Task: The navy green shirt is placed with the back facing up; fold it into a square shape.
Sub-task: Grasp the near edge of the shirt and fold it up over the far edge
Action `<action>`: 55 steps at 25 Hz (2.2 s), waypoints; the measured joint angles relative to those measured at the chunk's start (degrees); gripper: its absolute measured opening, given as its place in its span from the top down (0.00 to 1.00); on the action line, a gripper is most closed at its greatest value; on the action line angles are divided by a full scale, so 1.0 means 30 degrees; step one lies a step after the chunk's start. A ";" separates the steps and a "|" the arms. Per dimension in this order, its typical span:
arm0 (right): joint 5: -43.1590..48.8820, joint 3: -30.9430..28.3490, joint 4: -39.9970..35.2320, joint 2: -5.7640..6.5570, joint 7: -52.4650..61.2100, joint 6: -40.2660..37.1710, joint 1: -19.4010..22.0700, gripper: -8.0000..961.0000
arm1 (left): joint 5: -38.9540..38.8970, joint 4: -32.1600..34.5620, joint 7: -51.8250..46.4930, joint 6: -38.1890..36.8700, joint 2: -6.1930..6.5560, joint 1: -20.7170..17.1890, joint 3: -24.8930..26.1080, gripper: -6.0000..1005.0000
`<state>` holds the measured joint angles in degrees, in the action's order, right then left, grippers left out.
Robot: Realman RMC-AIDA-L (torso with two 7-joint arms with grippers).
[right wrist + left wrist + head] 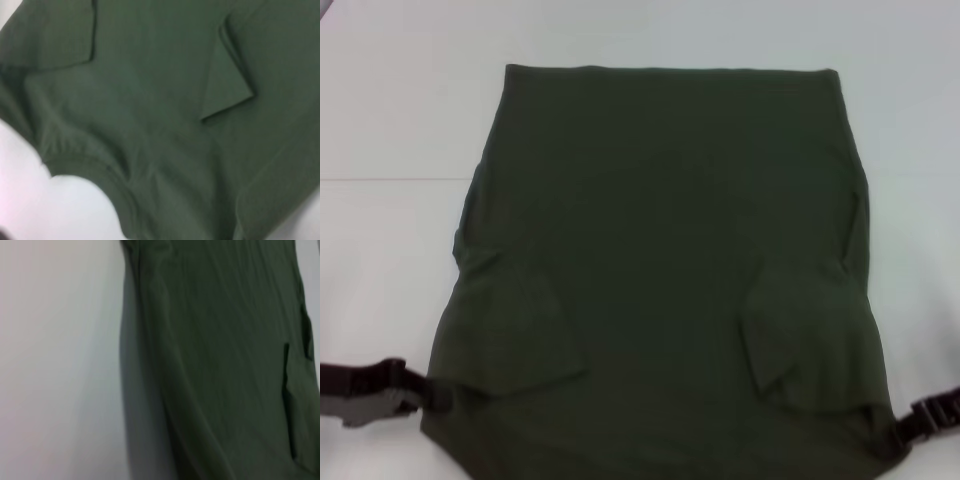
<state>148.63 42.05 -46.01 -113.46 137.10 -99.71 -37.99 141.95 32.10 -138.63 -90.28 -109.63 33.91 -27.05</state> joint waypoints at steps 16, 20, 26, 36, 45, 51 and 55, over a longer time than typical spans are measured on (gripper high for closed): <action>0.0109 0.3184 0.0180 -0.0075 -0.3389 -0.4194 0.0245 0.92 | 0.4114 0.0086 0.0766 -0.7160 0.0477 0.0021 -0.0414 0.96; 0.0114 0.4287 0.0202 -0.0202 -0.3854 -0.4500 0.0227 0.92 | 0.4413 -0.0249 0.1309 -0.8121 0.0368 -0.0072 -0.1353 0.96; 0.0114 0.5699 0.0540 -0.0498 -0.4588 -0.4629 0.0313 0.92 | 0.4971 -0.0530 0.1621 -0.8594 0.0180 -0.0268 -0.1753 0.96; -0.0060 0.2938 0.0534 -0.0321 -0.5436 -0.4581 0.0144 0.92 | 0.3451 -0.0426 0.1954 -0.8558 0.0334 0.0031 -0.0630 0.96; -0.0347 -0.4726 0.0562 0.0692 -0.5416 -0.2321 -0.0090 0.92 | 0.0781 -0.0303 0.1964 -0.7099 0.0997 0.0028 0.4897 0.96; -0.2317 -0.6449 0.0653 0.0973 -0.5192 -0.0327 0.0285 0.92 | -0.0485 -0.0377 0.1811 -0.5122 0.0915 -0.0361 0.6572 0.95; -0.3853 -0.6589 0.0698 0.0886 -0.5162 0.1333 0.0847 0.92 | -0.1823 -0.0448 0.1805 -0.3722 0.0473 -0.0791 0.6867 0.95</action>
<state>137.07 22.28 -43.91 -110.80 121.62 -95.71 -35.44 136.48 30.76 -133.21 -101.45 -108.21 31.54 -6.45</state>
